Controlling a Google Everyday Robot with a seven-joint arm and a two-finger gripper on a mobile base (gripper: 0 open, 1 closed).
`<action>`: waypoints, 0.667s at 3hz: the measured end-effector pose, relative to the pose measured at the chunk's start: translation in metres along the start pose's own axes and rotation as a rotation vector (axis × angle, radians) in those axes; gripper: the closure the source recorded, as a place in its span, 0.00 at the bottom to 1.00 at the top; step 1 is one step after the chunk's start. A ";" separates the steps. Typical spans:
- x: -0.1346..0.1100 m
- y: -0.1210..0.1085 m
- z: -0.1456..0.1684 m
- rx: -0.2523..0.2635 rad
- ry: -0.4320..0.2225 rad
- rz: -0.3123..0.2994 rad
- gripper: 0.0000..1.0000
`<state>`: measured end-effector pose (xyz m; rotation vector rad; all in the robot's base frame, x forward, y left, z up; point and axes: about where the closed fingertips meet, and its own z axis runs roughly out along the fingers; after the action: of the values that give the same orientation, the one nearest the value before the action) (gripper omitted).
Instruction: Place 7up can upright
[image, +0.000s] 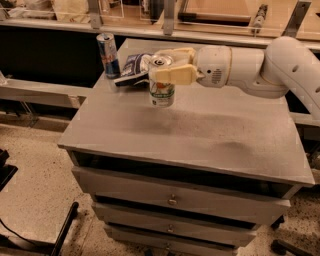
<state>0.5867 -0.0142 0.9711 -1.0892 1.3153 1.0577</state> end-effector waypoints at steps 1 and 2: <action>0.010 -0.005 -0.015 0.028 -0.020 0.035 1.00; 0.030 -0.007 -0.021 0.045 -0.033 0.079 0.82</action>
Offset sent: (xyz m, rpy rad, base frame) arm 0.0046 -0.0391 -0.0579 0.0728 0.1264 -0.0815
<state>0.5896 -0.0375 0.9416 -0.9895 1.3591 1.0945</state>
